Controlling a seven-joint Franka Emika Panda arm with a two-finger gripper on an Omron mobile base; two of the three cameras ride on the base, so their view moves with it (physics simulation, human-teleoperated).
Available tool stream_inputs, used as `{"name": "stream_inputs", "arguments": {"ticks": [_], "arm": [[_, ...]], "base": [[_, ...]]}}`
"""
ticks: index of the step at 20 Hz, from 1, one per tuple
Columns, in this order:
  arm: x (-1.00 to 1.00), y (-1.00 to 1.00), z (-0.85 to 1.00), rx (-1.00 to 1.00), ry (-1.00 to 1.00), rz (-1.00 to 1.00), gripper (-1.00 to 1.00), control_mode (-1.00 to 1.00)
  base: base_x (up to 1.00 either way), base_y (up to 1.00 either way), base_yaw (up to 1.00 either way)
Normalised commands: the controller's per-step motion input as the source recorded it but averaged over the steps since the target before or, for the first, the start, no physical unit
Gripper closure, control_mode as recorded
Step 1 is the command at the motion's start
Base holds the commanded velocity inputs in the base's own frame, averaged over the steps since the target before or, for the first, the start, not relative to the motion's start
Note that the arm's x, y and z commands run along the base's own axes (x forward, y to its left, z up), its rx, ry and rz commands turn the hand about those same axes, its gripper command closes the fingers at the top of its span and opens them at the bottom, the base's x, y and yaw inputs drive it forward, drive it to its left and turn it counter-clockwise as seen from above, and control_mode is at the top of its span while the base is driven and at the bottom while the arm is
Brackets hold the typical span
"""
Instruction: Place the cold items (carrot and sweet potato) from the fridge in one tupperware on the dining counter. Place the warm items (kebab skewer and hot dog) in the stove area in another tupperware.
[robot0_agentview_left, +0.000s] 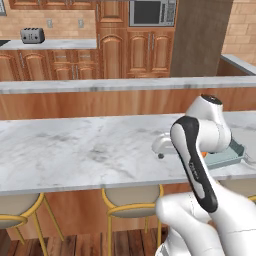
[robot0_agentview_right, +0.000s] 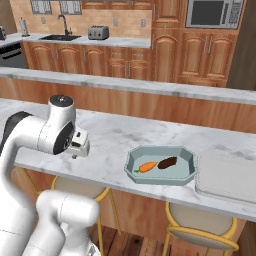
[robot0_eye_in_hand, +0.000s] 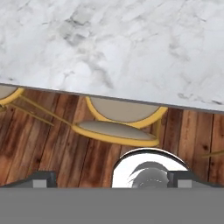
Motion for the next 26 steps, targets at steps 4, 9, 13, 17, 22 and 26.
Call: {"name": "stream_inputs", "arguments": {"ticks": [4, 9, 13, 17, 22, 26], "arm": [[0.0, 0.07, -0.02, -0.03, 0.01, 0.0, -1.0, 1.0], [0.0, 0.0, 0.0, 0.0, 0.0, 0.0, -1.0, 1.0], [0.0, 0.0, 0.0, 0.0, 0.0, 0.0, -1.0, 1.0], [0.0, 0.0, 0.0, 0.0, 0.0, 0.0, -1.0, 1.0], [0.0, 0.0, 0.0, 0.0, 0.0, 0.0, -1.0, 1.0], [0.0, 0.0, 0.0, 0.0, 0.0, 0.0, -1.0, 1.0]], "base": [[-0.14, 0.36, 0.0], [-0.33, 0.97, 0.0], [-0.63, 0.94, 0.0], [-1.0, 0.49, -0.15], [-0.8, 0.22, -0.64], [-0.76, 0.31, -0.7]]}}
